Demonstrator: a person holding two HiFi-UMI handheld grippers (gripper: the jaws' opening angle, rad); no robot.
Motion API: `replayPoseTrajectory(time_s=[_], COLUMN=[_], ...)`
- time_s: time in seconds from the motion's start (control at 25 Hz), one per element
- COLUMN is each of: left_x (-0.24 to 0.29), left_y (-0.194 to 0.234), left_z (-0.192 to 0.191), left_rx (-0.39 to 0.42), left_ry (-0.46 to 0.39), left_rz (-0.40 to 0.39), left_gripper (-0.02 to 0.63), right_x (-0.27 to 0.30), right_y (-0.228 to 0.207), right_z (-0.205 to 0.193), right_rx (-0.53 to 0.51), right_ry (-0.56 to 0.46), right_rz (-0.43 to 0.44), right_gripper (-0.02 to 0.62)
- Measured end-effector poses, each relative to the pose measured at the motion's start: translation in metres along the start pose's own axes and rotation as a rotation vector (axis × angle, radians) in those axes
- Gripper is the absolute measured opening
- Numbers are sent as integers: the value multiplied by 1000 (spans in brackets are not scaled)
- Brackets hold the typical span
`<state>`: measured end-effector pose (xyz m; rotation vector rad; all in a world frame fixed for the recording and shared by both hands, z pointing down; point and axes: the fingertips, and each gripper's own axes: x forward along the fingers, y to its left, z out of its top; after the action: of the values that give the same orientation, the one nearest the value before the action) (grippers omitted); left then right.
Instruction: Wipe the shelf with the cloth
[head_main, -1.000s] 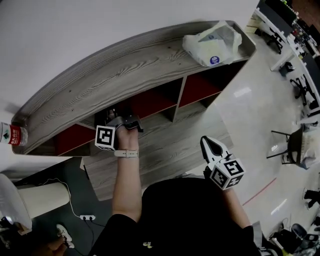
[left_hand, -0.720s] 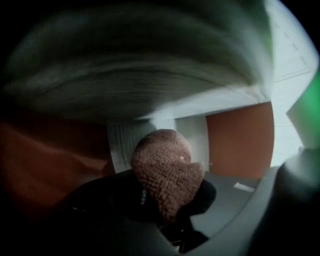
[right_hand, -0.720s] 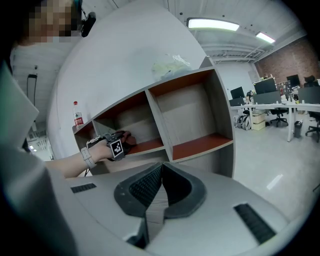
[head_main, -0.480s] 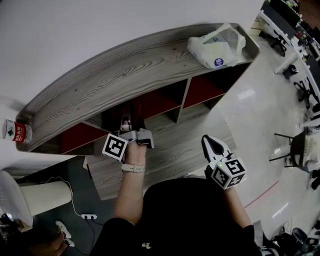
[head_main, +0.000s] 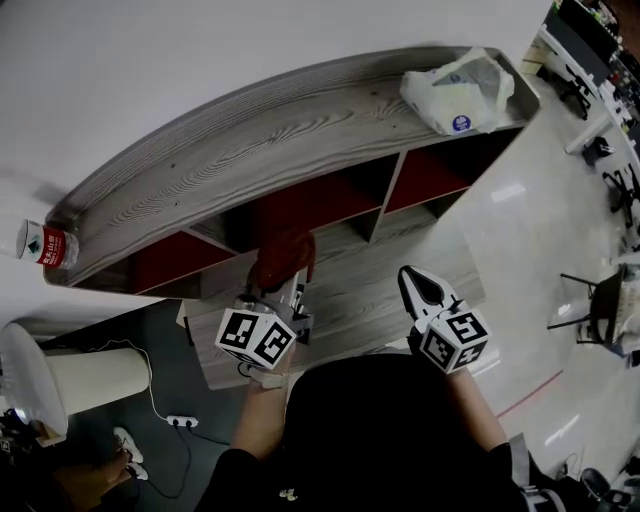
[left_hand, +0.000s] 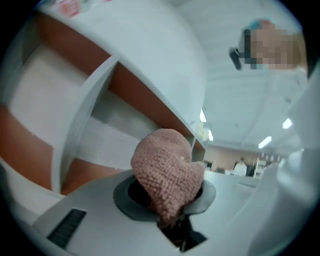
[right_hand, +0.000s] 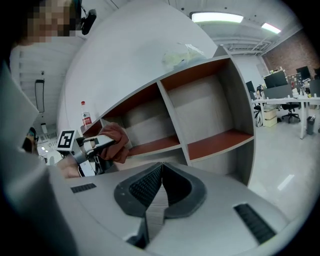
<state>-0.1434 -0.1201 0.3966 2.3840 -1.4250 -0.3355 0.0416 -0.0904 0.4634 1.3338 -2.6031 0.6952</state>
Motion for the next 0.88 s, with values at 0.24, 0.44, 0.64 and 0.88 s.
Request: replayPoseTrajectory(time_s=[0.24, 0.44, 0.64, 0.88], left_x=[-25, -39, -46, -51], left_y=[0, 2, 10, 20], left_z=[-15, -27, -38, -45], left_rx=[248, 355, 401, 354], left_ry=[144, 230, 304, 320], left_rz=[100, 127, 140, 137], left_gripper=[80, 81, 80, 80], right_x=[17, 28, 36, 43], right_y=[19, 30, 37, 47], right_z=[-3, -3, 2, 17], right_rx=[-10, -26, -55, -114], right_ry=[15, 22, 24, -19], right_rz=[59, 95, 128, 167], right_gripper=[-2, -2, -2, -2])
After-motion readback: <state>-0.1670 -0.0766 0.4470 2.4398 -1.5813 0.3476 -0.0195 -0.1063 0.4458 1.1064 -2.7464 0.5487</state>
